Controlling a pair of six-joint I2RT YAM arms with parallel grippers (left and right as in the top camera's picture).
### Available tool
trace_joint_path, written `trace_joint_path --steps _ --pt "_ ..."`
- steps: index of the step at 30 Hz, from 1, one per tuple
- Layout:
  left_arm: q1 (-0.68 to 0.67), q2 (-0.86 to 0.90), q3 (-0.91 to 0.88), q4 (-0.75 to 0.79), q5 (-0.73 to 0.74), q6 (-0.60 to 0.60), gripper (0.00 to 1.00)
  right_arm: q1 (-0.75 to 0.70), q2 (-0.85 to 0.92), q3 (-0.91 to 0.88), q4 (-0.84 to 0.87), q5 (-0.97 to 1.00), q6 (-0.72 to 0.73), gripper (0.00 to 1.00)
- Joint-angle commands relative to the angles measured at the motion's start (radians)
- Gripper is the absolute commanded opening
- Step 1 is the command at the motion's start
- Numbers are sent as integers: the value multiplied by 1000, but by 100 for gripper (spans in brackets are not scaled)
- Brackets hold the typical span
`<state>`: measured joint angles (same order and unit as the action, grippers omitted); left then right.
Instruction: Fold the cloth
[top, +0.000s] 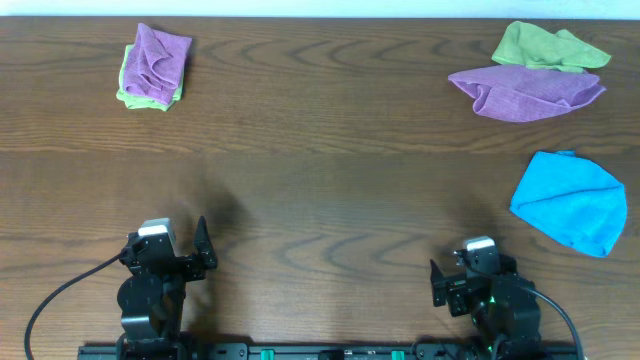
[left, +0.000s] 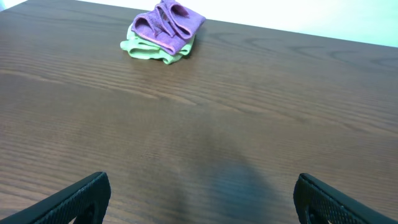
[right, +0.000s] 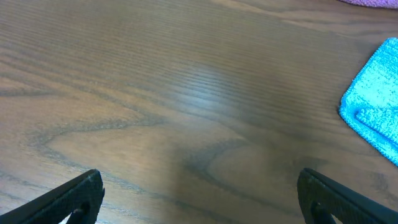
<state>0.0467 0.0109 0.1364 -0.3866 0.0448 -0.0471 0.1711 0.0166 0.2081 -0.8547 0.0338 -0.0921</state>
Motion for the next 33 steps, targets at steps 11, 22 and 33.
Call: trace_joint_path --steps 11,22,33 --pt "-3 -6 -21 -5 -11 15 95 -13 -11 -14 0 -5 -14 99" --pt "-3 -6 -21 -5 -11 15 96 -13 -11 -14 0 -4 -14 99" --pt "-3 -6 -21 -5 -11 15 95 -14 -11 -14 409 116 121 99"
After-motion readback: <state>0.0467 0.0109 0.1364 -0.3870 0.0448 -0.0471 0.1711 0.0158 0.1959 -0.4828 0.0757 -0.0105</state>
